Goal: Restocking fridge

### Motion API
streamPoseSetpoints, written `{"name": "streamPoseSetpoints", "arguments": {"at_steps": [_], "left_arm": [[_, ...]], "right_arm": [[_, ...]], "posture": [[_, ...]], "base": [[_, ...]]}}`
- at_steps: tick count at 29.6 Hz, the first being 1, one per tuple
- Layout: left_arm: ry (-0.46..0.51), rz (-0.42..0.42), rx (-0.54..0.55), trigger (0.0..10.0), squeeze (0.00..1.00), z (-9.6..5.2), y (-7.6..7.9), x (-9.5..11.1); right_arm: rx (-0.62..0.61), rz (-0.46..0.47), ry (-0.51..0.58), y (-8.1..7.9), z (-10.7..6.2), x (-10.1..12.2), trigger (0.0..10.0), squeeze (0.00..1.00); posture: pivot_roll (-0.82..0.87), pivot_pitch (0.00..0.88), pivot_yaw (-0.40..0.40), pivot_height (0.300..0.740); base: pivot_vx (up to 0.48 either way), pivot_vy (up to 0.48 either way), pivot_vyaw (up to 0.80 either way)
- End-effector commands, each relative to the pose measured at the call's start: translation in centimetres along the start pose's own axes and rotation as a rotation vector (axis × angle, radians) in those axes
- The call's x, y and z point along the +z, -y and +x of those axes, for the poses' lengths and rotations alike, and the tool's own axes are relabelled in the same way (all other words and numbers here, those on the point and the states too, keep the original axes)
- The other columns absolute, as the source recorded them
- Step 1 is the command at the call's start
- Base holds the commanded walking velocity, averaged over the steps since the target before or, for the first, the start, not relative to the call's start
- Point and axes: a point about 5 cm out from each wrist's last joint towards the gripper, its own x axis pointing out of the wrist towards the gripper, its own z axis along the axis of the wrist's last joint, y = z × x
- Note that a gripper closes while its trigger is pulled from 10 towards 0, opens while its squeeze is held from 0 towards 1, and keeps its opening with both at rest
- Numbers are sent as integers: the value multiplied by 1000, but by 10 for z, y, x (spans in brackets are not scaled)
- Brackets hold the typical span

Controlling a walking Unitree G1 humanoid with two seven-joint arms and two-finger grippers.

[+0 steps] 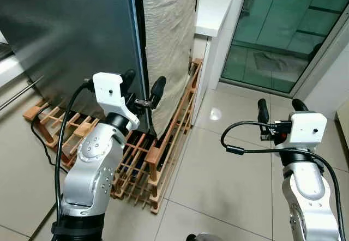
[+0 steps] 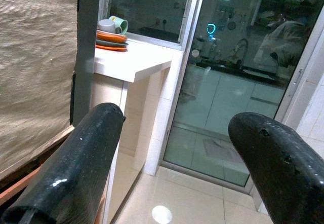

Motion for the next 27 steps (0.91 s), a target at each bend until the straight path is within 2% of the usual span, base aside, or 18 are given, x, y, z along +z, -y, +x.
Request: {"name": "streamPoseSetpoints", "arguments": {"at_steps": [1, 5, 13, 27], "left_arm": [[-6, -4, -12, 10000, 0, 5, 4, -2], [9, -18, -18, 10000, 0, 13, 8, 0], [4, -29, -37, 10000, 0, 15, 12, -2], [-8, -52, -85, 10000, 0, 30, 24, -7]], "right_arm": [[-3, -12, 11, 3, -1, 1, 10000, 59], [-2, -15, 12, 3, -1, 2, 10000, 59], [-6, -20, 10, 4, -2, 1, 10000, 55], [-7, -16, 9, 3, 0, 1, 10000, 55]], "posture": [[-132, 0, -10, 740], [-137, 0, -10, 740], [-145, 0, -8, 740], [-150, 0, -5, 740]], "base": [[0, 0, 0], [0, 0, 0], [0, 0, 0], [0, 0, 0]]}}
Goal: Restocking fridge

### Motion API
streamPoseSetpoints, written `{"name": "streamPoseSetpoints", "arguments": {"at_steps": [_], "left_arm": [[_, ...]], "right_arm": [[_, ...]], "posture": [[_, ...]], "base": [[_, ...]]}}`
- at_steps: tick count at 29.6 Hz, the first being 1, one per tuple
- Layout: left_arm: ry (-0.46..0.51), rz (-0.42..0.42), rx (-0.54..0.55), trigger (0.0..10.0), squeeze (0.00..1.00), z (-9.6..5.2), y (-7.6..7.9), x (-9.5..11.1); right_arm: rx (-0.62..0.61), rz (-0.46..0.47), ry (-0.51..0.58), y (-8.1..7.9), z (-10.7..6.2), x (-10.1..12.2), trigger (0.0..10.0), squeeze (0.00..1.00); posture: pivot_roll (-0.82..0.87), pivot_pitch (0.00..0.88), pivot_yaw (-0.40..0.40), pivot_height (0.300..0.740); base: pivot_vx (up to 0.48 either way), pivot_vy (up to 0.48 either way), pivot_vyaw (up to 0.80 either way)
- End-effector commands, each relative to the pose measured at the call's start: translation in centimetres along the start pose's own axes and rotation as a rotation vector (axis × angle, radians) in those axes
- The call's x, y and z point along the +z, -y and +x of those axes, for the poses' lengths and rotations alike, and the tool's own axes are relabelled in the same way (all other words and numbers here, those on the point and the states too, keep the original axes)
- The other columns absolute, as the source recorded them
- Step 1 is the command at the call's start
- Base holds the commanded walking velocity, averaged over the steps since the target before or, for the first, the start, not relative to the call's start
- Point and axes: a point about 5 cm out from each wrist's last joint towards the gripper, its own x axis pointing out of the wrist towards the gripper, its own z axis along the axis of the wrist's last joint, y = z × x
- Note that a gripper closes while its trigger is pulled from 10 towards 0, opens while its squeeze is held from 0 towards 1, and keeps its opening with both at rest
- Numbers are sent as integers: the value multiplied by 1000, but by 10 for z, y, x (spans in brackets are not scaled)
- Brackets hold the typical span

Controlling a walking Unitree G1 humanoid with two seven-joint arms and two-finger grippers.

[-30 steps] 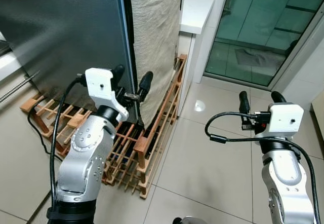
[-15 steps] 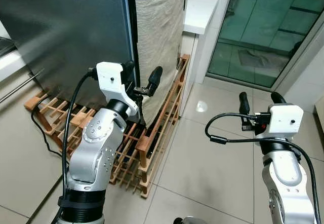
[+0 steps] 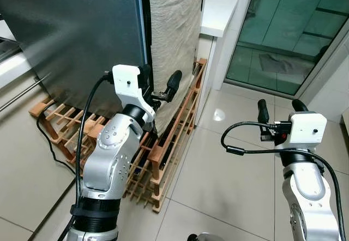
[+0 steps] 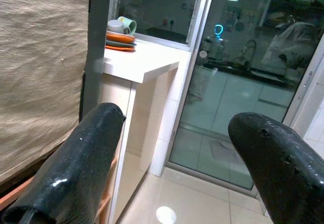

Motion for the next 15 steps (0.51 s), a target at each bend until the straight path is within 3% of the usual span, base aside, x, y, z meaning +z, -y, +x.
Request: {"name": "streamPoseSetpoints", "arguments": {"at_steps": [1, 15], "left_arm": [[0, 12, -30, 10000, 0, 6, 6, 1], [-25, -2, -85, 10000, 0, 27, 23, -8]], "right_arm": [[-11, -11, 11, 2, 0, 1, 10000, 59], [-14, -9, 9, 1, 1, 0, 10000, 55]], "posture": [[-150, 0, -5, 740], [-154, 0, -1, 740]], "base": [[0, 0, 0], [0, 0, 0]]}}
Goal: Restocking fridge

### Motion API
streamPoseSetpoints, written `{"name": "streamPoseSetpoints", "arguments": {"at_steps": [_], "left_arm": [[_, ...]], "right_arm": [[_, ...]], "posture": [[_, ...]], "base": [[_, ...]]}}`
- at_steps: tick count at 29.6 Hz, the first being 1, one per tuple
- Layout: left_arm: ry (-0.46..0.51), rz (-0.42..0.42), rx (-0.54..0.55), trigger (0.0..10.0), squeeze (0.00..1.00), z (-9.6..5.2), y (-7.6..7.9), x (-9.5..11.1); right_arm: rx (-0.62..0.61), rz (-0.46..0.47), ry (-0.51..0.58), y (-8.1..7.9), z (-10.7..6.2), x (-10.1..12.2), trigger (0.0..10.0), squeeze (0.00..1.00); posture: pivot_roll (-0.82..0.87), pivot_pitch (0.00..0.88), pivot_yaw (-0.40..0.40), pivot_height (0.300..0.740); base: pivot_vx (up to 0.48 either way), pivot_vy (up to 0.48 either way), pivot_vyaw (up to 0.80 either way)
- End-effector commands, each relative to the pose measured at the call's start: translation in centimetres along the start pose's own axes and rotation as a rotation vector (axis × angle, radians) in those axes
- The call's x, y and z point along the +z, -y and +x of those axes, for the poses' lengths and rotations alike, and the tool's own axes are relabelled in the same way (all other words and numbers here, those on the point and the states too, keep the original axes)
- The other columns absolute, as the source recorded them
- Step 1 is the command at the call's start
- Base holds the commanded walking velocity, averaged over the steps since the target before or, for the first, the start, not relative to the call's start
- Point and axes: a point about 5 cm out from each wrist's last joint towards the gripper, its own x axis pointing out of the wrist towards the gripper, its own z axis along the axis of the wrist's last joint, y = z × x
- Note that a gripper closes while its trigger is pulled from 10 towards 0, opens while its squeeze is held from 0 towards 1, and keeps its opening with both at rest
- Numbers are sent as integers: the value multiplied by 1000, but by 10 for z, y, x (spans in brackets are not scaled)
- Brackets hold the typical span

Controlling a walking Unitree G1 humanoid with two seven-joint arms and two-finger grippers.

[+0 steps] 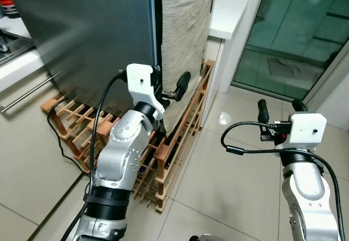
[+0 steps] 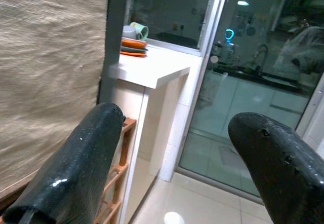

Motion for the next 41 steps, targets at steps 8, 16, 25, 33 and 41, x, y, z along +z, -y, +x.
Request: {"name": "streamPoseSetpoints", "arguments": {"at_steps": [8, 16, 25, 33, 41], "left_arm": [[-74, 47, -49, 10000, 0, 29, 19, -11], [-111, 7, -73, 10000, 0, 47, 34, -20], [-107, -114, -132, 10000, 0, 54, 44, -19], [-42, -133, -306, 10000, 0, 55, 60, -2], [53, -146, -457, 10000, 0, 50, 76, 16]], "right_arm": [[-6, -6, 5, -1, 2, -1, 10000, 55], [0, -4, 1, -2, 2, -1, 10000, 55], [2, -1, -9, -3, 0, -3, 10000, 59], [9, -4, -11, -4, 2, -4, 10000, 55], [13, -7, -9, -4, 3, -4, 10000, 55]], "posture": [[-158, 0, 1, 740], [-173, 0, 10, 740], [-179, 0, 15, 740], [-177, 0, 14, 740], [-173, 0, 12, 740]], "base": [[0, 0, 0], [0, 0, 0], [0, 0, 0], [0, 0, 0], [0, 0, 0]]}}
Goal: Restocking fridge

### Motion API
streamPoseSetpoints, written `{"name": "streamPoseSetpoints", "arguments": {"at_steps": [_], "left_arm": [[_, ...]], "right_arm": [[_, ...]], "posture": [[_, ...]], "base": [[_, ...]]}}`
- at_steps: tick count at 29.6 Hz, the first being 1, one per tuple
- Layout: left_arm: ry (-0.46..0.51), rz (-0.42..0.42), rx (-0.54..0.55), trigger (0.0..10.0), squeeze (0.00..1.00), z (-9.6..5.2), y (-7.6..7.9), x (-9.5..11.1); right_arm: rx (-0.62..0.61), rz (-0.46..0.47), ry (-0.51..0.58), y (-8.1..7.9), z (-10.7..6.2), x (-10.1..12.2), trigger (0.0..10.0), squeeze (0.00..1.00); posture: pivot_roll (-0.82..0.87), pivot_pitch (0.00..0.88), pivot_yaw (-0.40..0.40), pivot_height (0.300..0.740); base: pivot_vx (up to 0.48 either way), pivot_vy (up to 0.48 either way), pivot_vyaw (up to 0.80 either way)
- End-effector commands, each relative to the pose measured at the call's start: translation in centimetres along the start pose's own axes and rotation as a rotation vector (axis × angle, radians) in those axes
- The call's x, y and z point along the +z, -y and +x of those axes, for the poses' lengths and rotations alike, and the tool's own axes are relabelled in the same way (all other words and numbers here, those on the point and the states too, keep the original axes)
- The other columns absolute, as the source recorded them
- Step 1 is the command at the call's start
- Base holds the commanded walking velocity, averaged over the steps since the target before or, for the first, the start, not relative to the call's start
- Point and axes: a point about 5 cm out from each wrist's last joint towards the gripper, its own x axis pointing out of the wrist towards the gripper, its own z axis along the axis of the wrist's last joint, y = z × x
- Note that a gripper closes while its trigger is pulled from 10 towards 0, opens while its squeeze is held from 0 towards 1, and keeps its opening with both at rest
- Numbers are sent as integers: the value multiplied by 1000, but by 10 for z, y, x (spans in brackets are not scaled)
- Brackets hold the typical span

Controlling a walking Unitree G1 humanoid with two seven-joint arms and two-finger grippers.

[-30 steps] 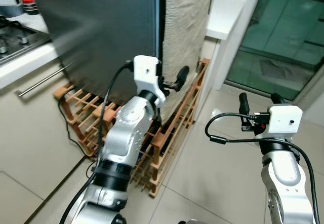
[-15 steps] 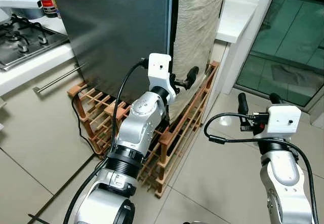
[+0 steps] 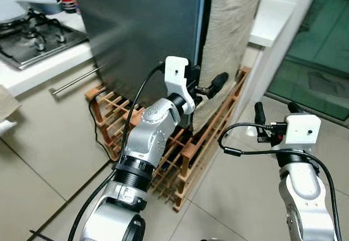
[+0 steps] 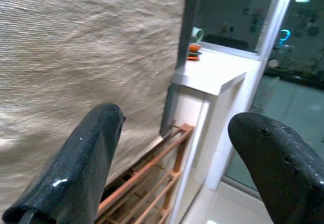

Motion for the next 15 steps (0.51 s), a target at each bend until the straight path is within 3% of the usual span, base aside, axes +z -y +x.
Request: {"name": "streamPoseSetpoints", "arguments": {"at_steps": [1, 7, 15], "left_arm": [[87, -18, -136, 10000, 0, 15, 31, 18], [99, -11, -200, 10000, 0, 10, 38, 21], [65, 0, -163, 10000, 0, 6, 35, 15]], "right_arm": [[2, -14, 14, 0, 2, 2, 10000, 59], [4, -16, 12, 0, 2, 1, 10000, 55], [5, -18, 12, -1, 2, 1, 10000, 55]], "posture": [[-174, 0, 12, 740], [-174, 0, 12, 740], [-170, 0, 8, 740]], "base": [[0, 0, 0], [0, 0, 0], [0, 0, 0]]}}
